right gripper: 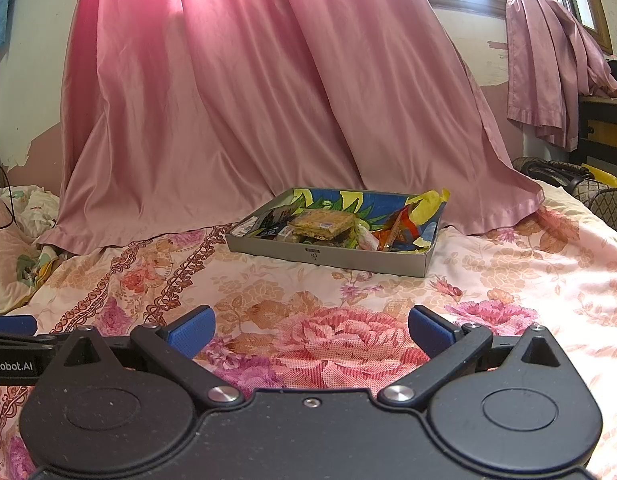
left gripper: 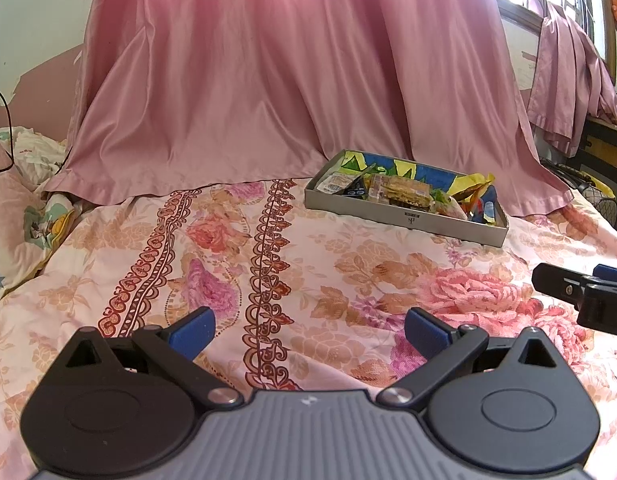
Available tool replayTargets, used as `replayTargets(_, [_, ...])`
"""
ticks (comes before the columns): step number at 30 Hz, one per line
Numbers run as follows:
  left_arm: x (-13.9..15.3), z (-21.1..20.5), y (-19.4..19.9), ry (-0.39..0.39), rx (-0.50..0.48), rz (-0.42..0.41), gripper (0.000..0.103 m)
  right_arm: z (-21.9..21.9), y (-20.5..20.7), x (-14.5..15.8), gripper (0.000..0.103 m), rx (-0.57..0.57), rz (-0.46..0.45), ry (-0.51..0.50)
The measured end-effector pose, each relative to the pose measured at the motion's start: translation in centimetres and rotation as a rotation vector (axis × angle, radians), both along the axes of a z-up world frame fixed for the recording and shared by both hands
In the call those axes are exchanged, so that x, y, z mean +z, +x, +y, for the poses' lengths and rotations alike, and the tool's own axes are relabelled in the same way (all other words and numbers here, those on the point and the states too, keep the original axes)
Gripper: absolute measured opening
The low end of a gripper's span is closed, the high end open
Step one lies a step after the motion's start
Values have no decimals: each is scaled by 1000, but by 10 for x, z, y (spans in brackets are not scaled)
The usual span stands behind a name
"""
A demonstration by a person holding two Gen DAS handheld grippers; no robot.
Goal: Organize snacks
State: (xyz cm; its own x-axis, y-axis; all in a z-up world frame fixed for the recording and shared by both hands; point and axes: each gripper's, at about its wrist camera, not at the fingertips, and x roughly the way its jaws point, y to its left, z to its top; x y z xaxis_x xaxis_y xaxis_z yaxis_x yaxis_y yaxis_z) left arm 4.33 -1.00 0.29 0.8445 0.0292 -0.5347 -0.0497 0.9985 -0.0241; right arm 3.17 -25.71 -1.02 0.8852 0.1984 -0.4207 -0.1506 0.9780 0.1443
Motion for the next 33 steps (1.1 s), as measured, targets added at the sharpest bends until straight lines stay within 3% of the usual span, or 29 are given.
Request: replayTargets(33, [0,0,-1,-12,-2,4,103,1,0,-1,102,-1,2,-2])
